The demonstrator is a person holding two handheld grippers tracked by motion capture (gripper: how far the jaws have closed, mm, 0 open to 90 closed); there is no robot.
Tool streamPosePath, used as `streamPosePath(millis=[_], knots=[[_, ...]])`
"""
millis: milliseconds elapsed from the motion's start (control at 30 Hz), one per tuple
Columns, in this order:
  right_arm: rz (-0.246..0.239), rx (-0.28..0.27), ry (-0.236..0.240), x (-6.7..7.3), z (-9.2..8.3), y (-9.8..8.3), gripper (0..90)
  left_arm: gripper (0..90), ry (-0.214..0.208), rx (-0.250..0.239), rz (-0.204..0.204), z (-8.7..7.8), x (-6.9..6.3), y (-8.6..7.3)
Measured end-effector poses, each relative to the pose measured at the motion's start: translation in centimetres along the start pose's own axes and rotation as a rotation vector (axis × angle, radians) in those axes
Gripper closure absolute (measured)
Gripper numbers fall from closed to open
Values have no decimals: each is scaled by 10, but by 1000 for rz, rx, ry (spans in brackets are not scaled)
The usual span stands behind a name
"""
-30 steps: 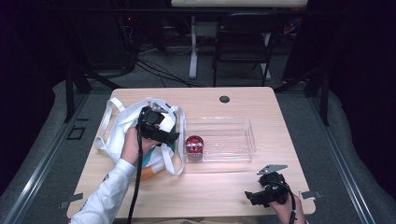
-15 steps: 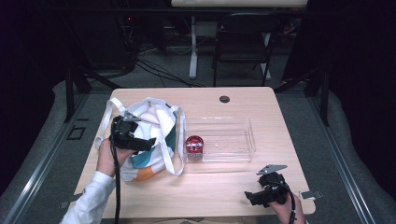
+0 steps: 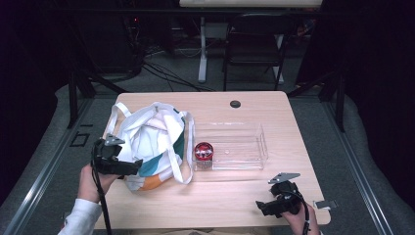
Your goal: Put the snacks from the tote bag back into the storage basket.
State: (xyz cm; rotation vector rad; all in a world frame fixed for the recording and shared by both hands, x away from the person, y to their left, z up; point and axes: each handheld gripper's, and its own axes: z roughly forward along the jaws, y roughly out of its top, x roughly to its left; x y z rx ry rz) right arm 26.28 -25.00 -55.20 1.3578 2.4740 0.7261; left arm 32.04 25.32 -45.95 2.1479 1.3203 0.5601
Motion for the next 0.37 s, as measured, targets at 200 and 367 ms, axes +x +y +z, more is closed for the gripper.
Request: streamPosePath(millis=[200, 367], knots=[[2, -5, 3, 1, 1, 0, 69, 1, 35, 19, -64, 1, 15, -28], [-4, -8, 9, 1, 1, 0, 68, 1, 68, 16, -87, 6, 23, -43]])
